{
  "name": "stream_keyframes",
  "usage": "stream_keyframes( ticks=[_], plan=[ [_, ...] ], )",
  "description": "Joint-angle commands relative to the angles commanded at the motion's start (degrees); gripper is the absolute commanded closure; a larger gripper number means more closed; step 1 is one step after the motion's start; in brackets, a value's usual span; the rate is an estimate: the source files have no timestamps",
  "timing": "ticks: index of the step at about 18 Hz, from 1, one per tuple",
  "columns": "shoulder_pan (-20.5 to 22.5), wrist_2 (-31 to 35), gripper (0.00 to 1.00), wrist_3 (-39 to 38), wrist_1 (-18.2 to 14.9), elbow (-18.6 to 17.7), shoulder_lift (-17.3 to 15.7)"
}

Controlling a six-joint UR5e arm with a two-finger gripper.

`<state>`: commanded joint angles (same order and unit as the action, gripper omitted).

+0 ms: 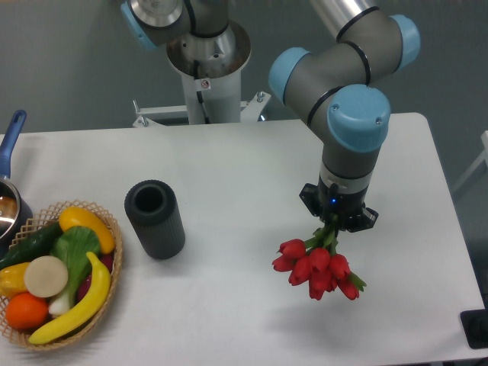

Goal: Insert the flowers into the vase
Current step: 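Hold the red tulip bunch in the gripper and lift slightly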

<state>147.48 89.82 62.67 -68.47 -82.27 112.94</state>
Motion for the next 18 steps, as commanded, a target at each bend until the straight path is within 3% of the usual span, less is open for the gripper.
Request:
stream_keyframes(
  ticks=[7,10,13,18],
  plan=[
    [0.2,-0.9,0.83,-0.4,0.0,-0.3,-0.7],
    [0.7,-5.3,0.83,-0.5,0.6,-0.2,-1.1],
    [1.0,-10.1,0.84,-3.6,1.0,-0.1,-3.6],
    [0.5,-19.3,0.85,-10.4,8.2,-0.3,-5.5]
  ],
)
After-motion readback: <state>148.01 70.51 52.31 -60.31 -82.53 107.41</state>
